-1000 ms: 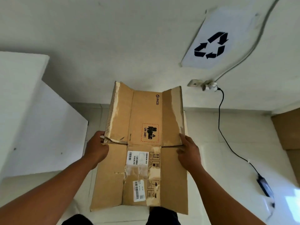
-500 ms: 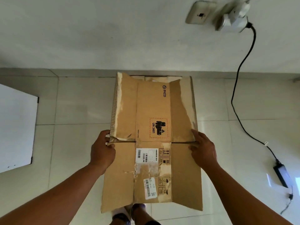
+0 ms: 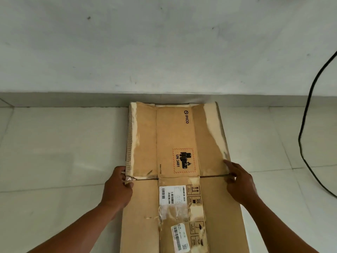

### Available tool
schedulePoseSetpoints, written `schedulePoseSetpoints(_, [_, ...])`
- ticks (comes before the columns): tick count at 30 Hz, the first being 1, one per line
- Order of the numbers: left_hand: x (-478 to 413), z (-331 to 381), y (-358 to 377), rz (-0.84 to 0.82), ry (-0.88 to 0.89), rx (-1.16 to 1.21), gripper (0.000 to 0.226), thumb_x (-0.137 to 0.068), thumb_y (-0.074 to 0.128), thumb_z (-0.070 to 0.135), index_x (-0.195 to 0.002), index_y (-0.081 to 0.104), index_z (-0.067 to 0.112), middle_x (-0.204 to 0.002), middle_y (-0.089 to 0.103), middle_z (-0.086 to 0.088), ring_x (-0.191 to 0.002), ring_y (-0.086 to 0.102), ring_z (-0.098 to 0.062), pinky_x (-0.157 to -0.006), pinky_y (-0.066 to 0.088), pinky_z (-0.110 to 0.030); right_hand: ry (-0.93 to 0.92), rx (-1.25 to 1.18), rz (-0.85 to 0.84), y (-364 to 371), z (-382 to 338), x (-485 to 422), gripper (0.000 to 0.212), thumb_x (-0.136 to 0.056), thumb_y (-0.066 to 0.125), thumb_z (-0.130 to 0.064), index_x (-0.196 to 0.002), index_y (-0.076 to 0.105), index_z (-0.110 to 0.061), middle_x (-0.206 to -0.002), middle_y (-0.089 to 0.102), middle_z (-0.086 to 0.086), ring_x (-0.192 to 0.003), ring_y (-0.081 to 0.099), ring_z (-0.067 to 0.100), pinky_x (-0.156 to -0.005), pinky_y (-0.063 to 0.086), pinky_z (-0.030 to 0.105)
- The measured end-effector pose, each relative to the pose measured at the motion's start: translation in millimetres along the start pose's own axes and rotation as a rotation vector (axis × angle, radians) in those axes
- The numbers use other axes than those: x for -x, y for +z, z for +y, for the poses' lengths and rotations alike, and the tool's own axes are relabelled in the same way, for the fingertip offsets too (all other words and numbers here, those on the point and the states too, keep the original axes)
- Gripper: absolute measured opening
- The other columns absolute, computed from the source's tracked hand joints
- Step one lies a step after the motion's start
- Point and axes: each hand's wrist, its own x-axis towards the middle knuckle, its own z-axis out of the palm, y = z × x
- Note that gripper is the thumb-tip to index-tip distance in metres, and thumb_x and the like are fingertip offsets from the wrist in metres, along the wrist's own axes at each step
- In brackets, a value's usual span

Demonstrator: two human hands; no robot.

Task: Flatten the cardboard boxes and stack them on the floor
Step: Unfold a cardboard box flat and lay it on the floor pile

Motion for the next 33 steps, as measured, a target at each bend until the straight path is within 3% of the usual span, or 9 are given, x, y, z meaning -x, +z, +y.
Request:
schedulePoseSetpoints(5, [-25.9, -15.7, 6.1, -0.019, 0.093, -0.126, 0.057, -0.086, 0.067, 0.007, -0.136, 0.044, 0.019, -0.090, 0.062, 0.011, -0.084, 0.063, -0.014, -0.073, 0.046, -0.027, 0.058, -0.148, 0.050, 23.8, 13.9, -32.0, 0.064, -0.088, 0.051, 0.002, -0.138, 0.052, -0.037, -0.140, 0.057, -0.004, -0.115, 0.056, 0.017, -0.092, 0.048, 0.033])
schedulePoseSetpoints(9, [-33.6, -16.2, 12.2, 0.022, 0.169, -0.272, 0.061, -0.086, 0.063, 0.008, -0.142, 0.040, 0.013, -0.124, 0.054, -0.007, -0.113, 0.056, -0.023, -0.093, 0.043, -0.029, 0.061, -0.150, 0.054, 41.6, 15.6, -36.5, 0.061, -0.093, 0.049, -0.002, -0.143, 0.047, -0.036, -0.145, 0.054, -0.001, -0.127, 0.054, 0.028, -0.099, 0.049, 0.045])
schedulePoseSetpoints(13, [-31.5, -8.4, 17.9, -0.012, 0.175, -0.392, 0.048, -0.086, 0.056, 0.012, -0.133, 0.045, 0.013, -0.116, 0.054, -0.008, -0.109, 0.057, -0.026, -0.083, 0.044, -0.028, 0.008, -0.070, 0.087, 45.5, 21.4, -39.8, 0.052, -0.097, 0.053, -0.010, -0.145, 0.047, -0.031, -0.151, 0.046, 0.001, -0.135, 0.045, 0.034, -0.104, 0.046, 0.055])
schedulePoseSetpoints(15, [-35.4, -7.8, 19.6, -0.032, 0.112, -0.418, 0.065, -0.083, 0.057, 0.026, -0.143, 0.036, 0.013, -0.124, 0.054, -0.009, -0.113, 0.057, -0.027, -0.090, 0.049, -0.033, 0.005, -0.009, 0.034, 50.4, 19.4, -40.0, 0.052, -0.099, 0.055, -0.033, -0.148, 0.042, -0.024, -0.159, 0.032, 0.004, -0.141, 0.037, 0.036, -0.107, 0.042, 0.057])
schedulePoseSetpoints(16, [-36.6, -7.8, 20.8, -0.057, 0.083, -0.373, 0.081, -0.082, 0.060, 0.033, -0.151, 0.023, 0.013, -0.134, 0.050, -0.010, -0.120, 0.054, -0.027, -0.097, 0.048, -0.036, 0.046, -0.025, -0.004, 53.5, 16.1, -38.3, 0.064, -0.096, 0.055, -0.050, -0.151, 0.036, -0.025, -0.160, 0.026, 0.006, -0.141, 0.037, 0.037, -0.106, 0.044, 0.057])
schedulePoseSetpoints(19, [-36.3, -3.4, 28.2, -0.174, 0.105, -0.312, 0.122, -0.076, 0.076, 0.049, -0.155, -0.015, 0.029, -0.156, 0.026, -0.007, -0.137, 0.041, -0.027, -0.107, 0.041, -0.039, 0.061, -0.008, -0.028, 62.2, 8.4, -36.3, 0.089, -0.081, 0.061, -0.069, -0.150, 0.022, -0.029, -0.147, 0.037, 0.008, -0.128, 0.049, 0.036, -0.094, 0.053, 0.054])
schedulePoseSetpoints(22, [-39.1, -1.4, 38.4, -0.219, 0.138, -0.490, 0.121, -0.070, 0.077, 0.059, -0.153, -0.010, 0.044, -0.157, 0.019, -0.010, -0.134, 0.043, -0.029, -0.104, 0.044, -0.038, 0.099, -0.017, -0.006, 62.8, 3.6, -41.4, 0.091, -0.079, 0.071, -0.059, -0.149, 0.024, -0.026, -0.143, 0.042, 0.010, -0.126, 0.050, 0.036, -0.092, 0.054, 0.052])
schedulePoseSetpoints(30, [-42.8, 4.4, 41.9, -0.152, 0.139, -0.706, 0.109, -0.074, 0.070, 0.065, -0.154, 0.000, 0.043, -0.141, 0.035, -0.011, -0.121, 0.052, -0.027, -0.092, 0.050, -0.035, 0.169, 0.055, -0.060, 67.5, -2.0, -46.2, 0.092, -0.078, 0.066, -0.065, -0.148, 0.014, -0.036, -0.148, 0.035, 0.010, -0.127, 0.049, 0.040, -0.095, 0.051, 0.059])
schedulePoseSetpoints(33, [-47.2, 3.3, 42.2, -0.151, 0.133, -0.751, 0.110, -0.073, 0.067, 0.069, -0.154, -0.002, 0.043, -0.143, 0.034, -0.013, -0.125, 0.048, -0.029, -0.095, 0.049, -0.039, 0.197, 0.162, -0.070, 66.8, -8.0, -47.3, 0.090, -0.079, 0.064, -0.067, -0.146, 0.016, -0.030, -0.144, 0.039, 0.012, -0.127, 0.048, 0.042, -0.098, 0.046, 0.061])
